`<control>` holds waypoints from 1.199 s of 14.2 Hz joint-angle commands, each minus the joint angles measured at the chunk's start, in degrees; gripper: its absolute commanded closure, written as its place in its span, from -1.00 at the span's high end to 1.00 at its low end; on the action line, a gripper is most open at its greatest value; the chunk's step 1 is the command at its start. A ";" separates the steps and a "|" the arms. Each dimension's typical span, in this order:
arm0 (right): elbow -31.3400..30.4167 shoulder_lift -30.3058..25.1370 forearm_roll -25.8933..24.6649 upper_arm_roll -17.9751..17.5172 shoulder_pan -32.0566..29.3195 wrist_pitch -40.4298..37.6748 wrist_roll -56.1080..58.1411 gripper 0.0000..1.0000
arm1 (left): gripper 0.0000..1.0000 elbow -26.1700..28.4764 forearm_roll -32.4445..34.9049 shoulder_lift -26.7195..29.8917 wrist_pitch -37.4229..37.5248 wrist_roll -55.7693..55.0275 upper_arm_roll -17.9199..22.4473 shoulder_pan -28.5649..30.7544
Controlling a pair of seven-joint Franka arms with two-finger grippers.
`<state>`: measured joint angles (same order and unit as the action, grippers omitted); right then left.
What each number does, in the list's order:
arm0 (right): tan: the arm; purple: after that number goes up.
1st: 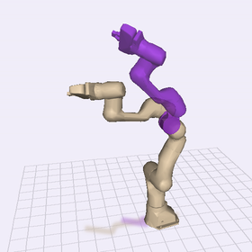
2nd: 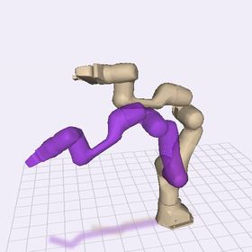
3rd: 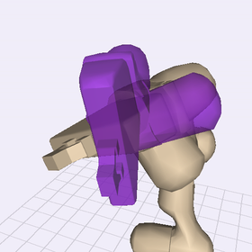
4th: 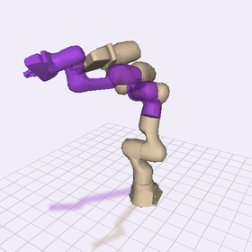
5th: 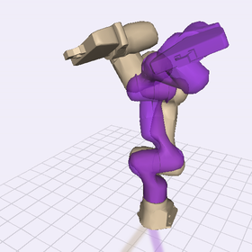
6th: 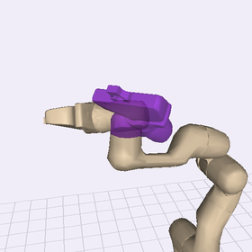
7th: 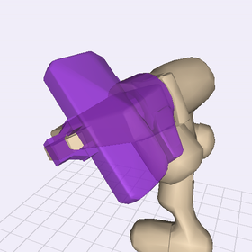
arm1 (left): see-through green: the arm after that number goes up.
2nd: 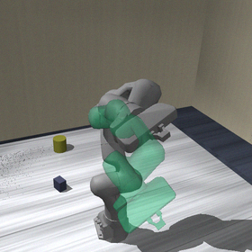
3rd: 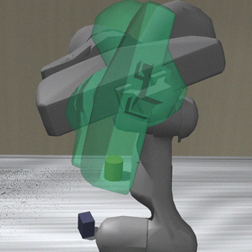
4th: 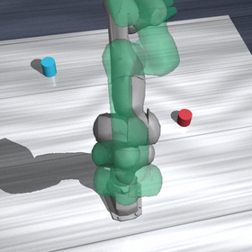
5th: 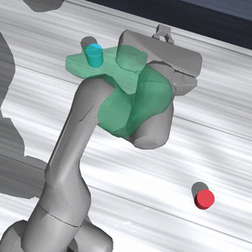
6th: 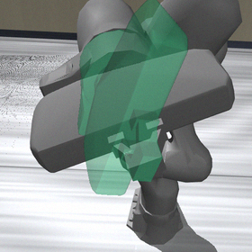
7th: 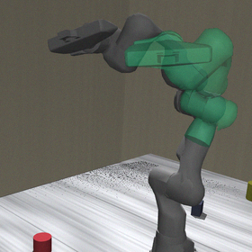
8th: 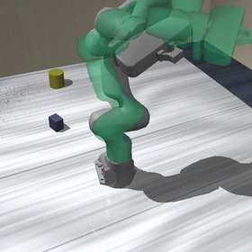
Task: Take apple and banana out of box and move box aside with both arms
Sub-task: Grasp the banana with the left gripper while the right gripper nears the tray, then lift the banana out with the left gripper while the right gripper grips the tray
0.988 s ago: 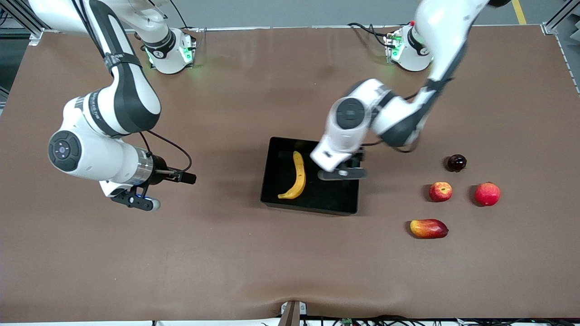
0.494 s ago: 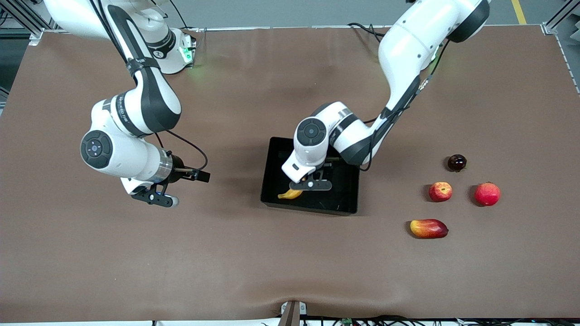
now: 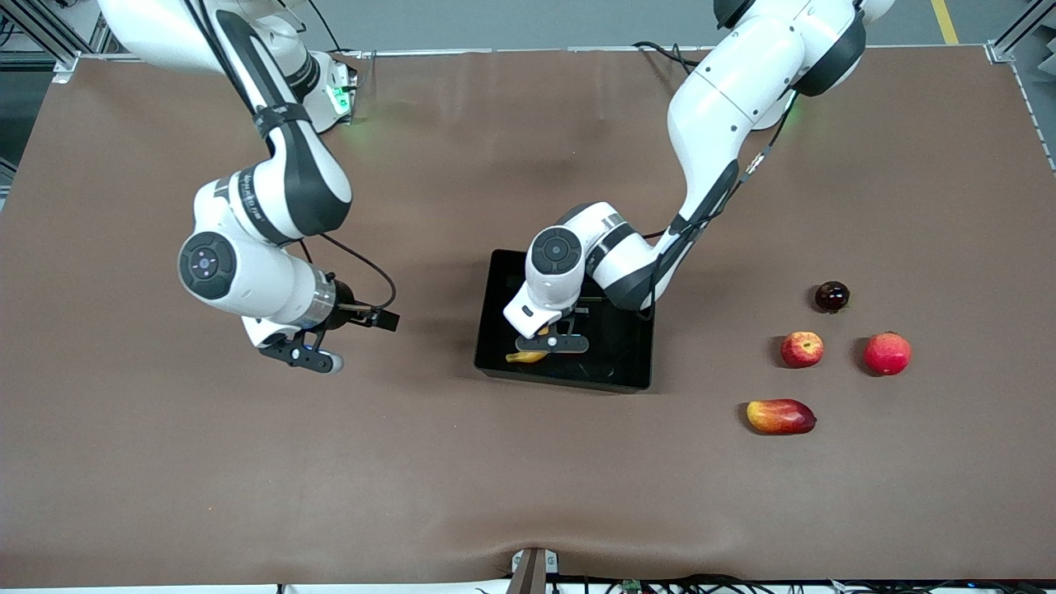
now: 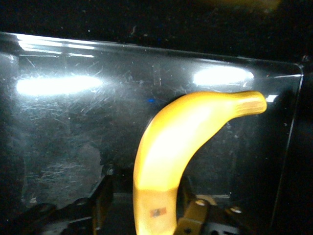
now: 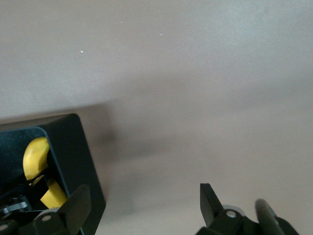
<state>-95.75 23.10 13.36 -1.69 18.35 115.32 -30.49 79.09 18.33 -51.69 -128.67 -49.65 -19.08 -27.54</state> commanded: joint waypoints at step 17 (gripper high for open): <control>-0.93 8.08 0.26 0.45 11.87 19.03 -9.15 0.58 | -1.00 -1.22 0.23 18.19 20.98 13.22 0.63 5.64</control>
<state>-97.16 28.15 13.37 -1.75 27.46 129.80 -37.13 76.17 19.91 -38.73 -112.07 -41.73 -17.76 -25.03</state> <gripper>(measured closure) 0.119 0.661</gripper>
